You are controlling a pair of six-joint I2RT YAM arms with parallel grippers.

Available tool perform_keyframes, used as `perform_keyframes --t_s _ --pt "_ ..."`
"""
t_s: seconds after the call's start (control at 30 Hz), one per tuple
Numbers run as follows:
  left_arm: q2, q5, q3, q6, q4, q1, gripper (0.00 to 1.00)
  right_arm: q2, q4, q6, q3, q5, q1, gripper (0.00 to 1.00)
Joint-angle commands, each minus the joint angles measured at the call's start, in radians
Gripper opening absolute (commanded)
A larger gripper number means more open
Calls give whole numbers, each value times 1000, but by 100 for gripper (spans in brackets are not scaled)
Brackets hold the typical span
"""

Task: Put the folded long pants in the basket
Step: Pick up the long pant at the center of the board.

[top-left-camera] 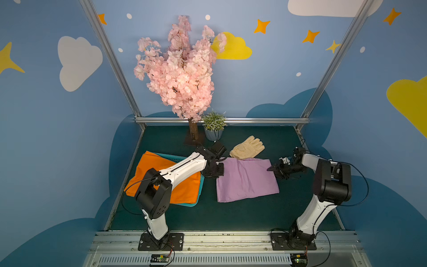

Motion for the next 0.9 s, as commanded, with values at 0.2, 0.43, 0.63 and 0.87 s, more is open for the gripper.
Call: perform_keyframes --t_s 0.2,0.43,0.63,0.87 --pt "-37 58 165 45 -98 15 2 -92 16 4 -72 48 6 58" --pt "-79 173 256 23 -113 18 2 -231 187 46 -207 15 -18 64" --pt "-91 117 285 31 -158 33 2 -293 243 53 -262 25 -6 65" --pt "-85 125 291 39 -170 68 2 -363 242 97 -334 -25 15 65"
